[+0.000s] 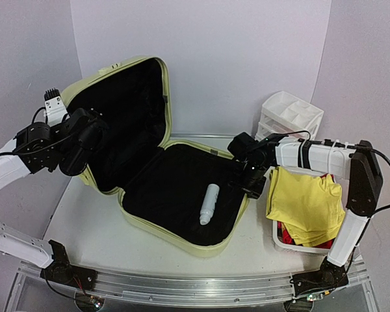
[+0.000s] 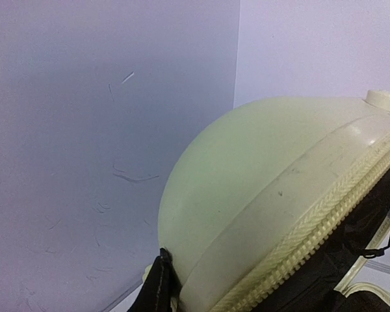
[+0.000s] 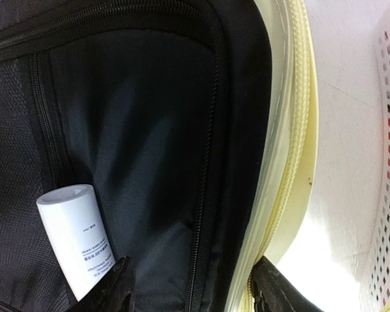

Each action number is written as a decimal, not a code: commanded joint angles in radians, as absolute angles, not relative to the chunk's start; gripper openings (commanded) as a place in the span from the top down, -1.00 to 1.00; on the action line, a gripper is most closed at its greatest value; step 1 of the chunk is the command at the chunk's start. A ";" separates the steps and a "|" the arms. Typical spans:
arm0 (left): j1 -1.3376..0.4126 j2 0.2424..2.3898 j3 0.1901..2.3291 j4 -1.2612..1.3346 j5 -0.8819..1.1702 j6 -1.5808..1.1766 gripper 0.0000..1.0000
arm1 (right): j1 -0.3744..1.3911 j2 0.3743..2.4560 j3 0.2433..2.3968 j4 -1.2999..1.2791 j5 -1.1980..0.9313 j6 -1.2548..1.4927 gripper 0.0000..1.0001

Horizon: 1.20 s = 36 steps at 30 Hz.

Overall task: Open, take out, and arrange the luggage
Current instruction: Move the opened luggage to the center of the board.

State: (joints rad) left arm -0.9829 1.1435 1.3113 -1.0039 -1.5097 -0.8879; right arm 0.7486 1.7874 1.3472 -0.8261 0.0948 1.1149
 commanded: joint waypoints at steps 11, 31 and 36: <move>-1.073 1.212 1.373 -0.851 -0.929 -1.066 0.08 | 0.763 1.844 1.285 -0.387 -0.048 1.077 -0.32; -0.904 1.185 1.254 -0.860 -0.638 -1.010 -0.75 | 0.719 1.883 1.280 -0.368 -0.112 1.031 -0.29; -0.691 1.110 1.167 -0.858 -0.433 -0.935 -0.99 | 0.718 1.867 1.271 -0.372 -0.112 1.008 -0.29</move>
